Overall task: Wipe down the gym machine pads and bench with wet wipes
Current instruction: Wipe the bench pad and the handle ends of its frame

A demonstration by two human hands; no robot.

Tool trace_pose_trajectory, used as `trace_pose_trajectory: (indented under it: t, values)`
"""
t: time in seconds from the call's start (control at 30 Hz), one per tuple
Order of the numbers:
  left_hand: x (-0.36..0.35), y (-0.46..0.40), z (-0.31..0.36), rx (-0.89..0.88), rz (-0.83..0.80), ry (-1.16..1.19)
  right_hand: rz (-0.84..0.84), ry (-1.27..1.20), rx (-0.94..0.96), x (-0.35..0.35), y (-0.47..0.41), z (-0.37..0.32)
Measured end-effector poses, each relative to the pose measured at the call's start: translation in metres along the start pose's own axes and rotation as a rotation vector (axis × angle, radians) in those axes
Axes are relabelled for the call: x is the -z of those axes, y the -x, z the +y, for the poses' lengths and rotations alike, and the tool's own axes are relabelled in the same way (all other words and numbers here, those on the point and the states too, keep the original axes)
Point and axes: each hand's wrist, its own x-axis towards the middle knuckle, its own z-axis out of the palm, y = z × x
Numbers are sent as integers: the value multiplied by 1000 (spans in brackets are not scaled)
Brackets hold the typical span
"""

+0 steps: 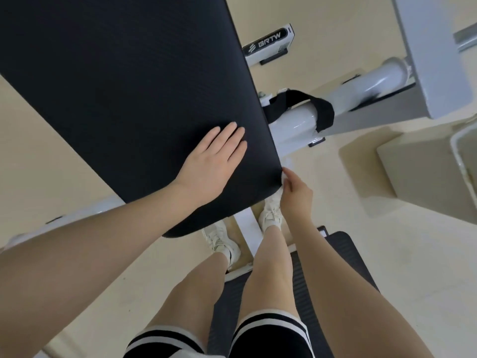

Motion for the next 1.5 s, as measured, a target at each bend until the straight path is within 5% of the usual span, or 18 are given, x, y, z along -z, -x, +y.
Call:
trace_pose_trajectory:
  t: [0.07,0.33,0.47,0.63,0.77,0.9,1.0,1.07,1.13,1.23,1.4,1.5]
  values:
    - [-9,15,6,15,-14,45,-41,-62,-148,-8,3,19]
    - [-24,64,13,247,8,245,-232,-975,-748,-80,60,12]
    - [-22,109,6,414,-9,317,-296,-919,-898,-108,89,0]
    - [-18,176,-8,674,-32,449,-540,-670,-847,-103,113,-23]
    - [-17,222,-8,851,-47,571,-720,-338,-486,-99,129,-72]
    - [-15,232,6,1112,-21,891,-771,234,435,-127,142,-140]
    - [-27,224,30,1483,-16,1552,-739,827,1236,-165,139,-174]
    - [-37,205,47,1590,123,2054,-681,1333,1654,-187,132,-182]
    - [-45,187,55,1745,311,2351,-691,1668,1774,-196,120,-176]
    - [-55,177,54,2011,514,2559,-688,1829,1872,-194,113,-161]
    - [-58,191,66,2143,726,2638,-994,2066,1957,-188,123,-89]
    - [-50,192,64,2043,691,2636,-984,2083,2025,-190,121,-100]
